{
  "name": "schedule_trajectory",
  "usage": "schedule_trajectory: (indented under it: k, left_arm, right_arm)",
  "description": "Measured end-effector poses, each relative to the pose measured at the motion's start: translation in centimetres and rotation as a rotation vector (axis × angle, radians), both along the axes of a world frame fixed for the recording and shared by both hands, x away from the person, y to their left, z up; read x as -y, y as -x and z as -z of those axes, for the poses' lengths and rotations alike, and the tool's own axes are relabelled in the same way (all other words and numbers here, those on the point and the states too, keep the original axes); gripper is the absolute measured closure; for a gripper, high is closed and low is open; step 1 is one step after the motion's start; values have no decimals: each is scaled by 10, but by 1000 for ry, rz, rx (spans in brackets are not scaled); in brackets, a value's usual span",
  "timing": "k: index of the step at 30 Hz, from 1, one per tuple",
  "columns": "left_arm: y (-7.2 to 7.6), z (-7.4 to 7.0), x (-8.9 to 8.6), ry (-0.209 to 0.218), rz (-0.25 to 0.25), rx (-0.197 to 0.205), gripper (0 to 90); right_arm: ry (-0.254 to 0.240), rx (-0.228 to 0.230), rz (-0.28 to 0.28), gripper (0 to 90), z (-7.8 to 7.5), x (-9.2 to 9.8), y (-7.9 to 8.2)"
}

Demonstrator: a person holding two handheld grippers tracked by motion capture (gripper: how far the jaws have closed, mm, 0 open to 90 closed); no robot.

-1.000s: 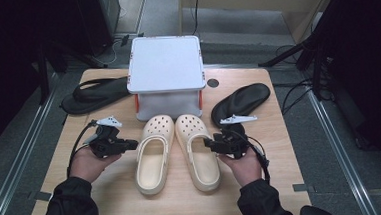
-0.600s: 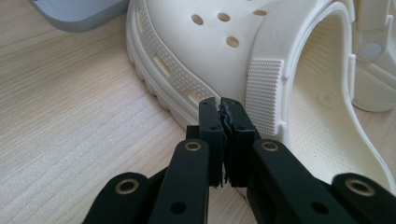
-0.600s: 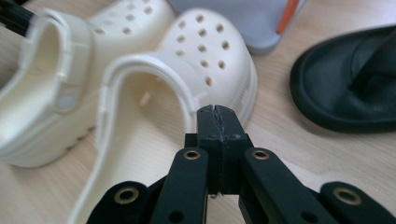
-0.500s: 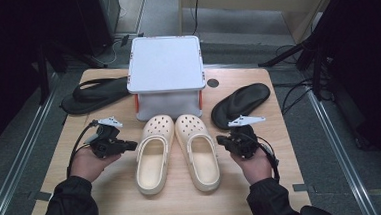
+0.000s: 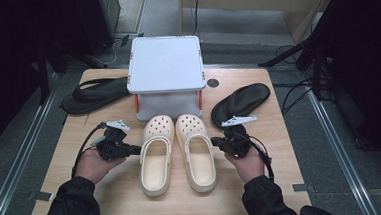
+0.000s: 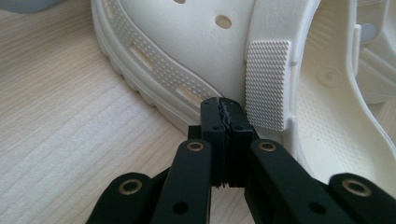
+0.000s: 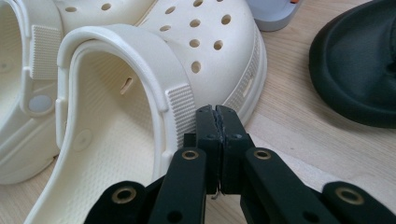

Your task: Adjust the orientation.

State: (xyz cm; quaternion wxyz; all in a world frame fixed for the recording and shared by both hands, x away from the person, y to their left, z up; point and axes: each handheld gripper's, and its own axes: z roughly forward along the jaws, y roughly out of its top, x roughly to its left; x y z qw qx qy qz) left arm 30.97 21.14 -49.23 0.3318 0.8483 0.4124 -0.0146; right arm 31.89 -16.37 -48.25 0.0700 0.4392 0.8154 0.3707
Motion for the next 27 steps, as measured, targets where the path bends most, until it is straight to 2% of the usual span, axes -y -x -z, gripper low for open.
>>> schedule_trajectory:
  k: [5,14,18,21,27]
  left_arm:
    - [1,1,3,8,21,-7,895]
    - [4,1,15,9,65,-13,889]
    - [6,1,19,13,59,-8,893]
    - [8,2,19,33,56,-21,898]
    - [12,2,21,33,78,-30,897]
  right_arm:
    - [-13,-14,-6,897,4,-4,-2]
    - [-36,-13,-14,900,6,-7,-4]
    - [-49,-21,-11,900,6,-8,-5]
    - [-44,-7,-16,900,7,-9,-6]
    - [-39,7,-15,900,7,-10,-10]
